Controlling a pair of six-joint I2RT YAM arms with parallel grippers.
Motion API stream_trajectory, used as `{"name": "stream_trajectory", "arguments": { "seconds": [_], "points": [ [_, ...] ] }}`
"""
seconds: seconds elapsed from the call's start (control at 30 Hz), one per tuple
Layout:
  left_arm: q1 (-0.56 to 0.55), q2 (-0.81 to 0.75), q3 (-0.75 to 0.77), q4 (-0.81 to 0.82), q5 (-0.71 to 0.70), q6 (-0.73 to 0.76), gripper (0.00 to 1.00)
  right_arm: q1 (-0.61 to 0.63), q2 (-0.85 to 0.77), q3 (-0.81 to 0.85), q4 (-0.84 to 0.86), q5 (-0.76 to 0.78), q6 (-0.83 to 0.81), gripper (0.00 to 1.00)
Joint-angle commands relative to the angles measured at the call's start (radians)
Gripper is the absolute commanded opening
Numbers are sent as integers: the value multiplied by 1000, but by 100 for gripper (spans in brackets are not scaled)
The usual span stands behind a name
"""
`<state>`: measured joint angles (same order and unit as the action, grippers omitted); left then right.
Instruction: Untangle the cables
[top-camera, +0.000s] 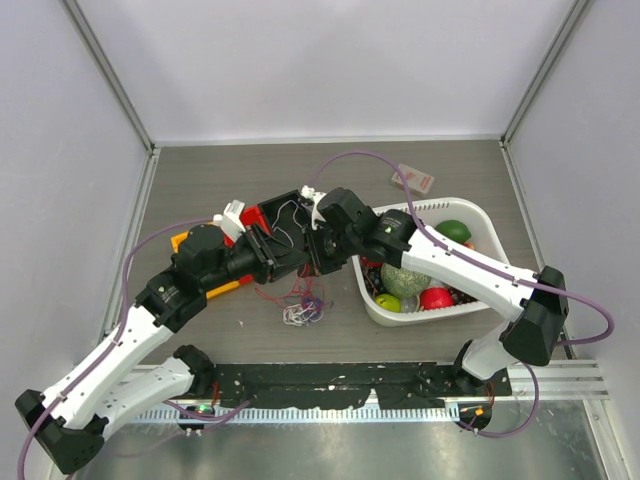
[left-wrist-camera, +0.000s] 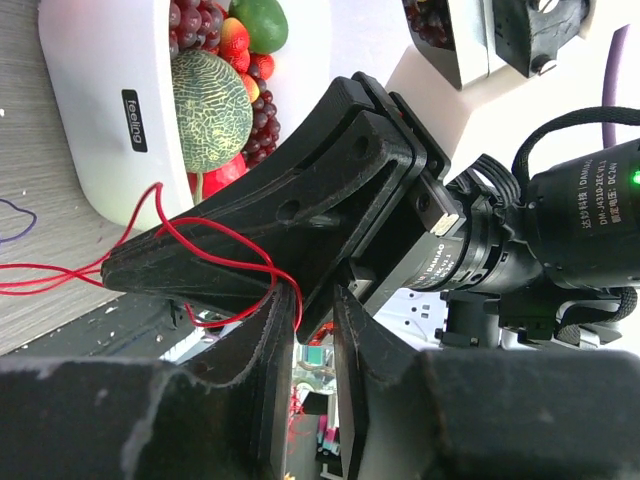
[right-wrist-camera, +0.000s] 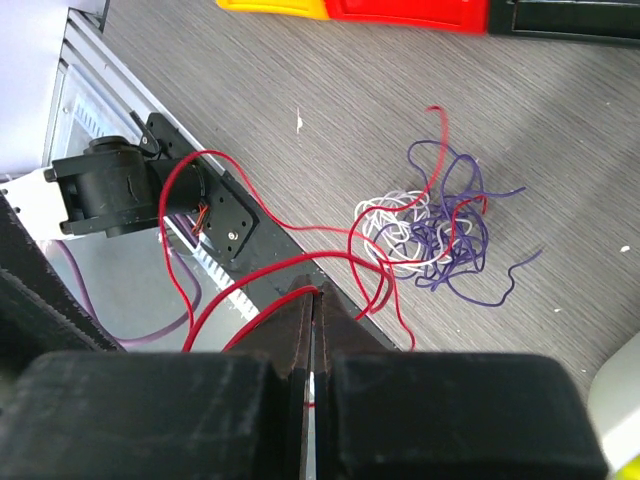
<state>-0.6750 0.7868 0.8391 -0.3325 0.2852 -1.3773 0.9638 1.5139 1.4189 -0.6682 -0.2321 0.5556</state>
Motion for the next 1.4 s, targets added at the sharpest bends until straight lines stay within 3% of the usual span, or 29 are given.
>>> {"name": "stream_trajectory", "arguments": {
  "seconds": [0.0,0.13,0.27,0.5,0.6,0.83,0.97,1.23,1.37],
  "points": [
    [-5,32,35,46,11,11,25,0,-41,18,59,-44,30,1],
    [-6,23,43,26,9,14,20,-4,-46,12,61,-44,33,1],
    [-5,-24,58,-97,-41,56,16,-14,-54,2,70,-56,38,1],
    [-5,-12,46,-97,-50,52,19,-14,-60,14,124,-148,60,1],
    [-5,-4,64,-100,-57,61,29,-16,-55,21,124,-170,60,1],
    [-5,-12,61,-85,-63,55,37,-14,-46,17,127,-177,60,1],
    [-5,-4,77,-80,-81,50,30,-14,-43,17,125,-177,63,1],
    [-5,26,107,-83,-100,52,34,-10,-38,14,101,-148,38,1],
    [-5,34,115,-94,-118,47,29,7,-37,25,62,-85,10,1]
  ]
}}
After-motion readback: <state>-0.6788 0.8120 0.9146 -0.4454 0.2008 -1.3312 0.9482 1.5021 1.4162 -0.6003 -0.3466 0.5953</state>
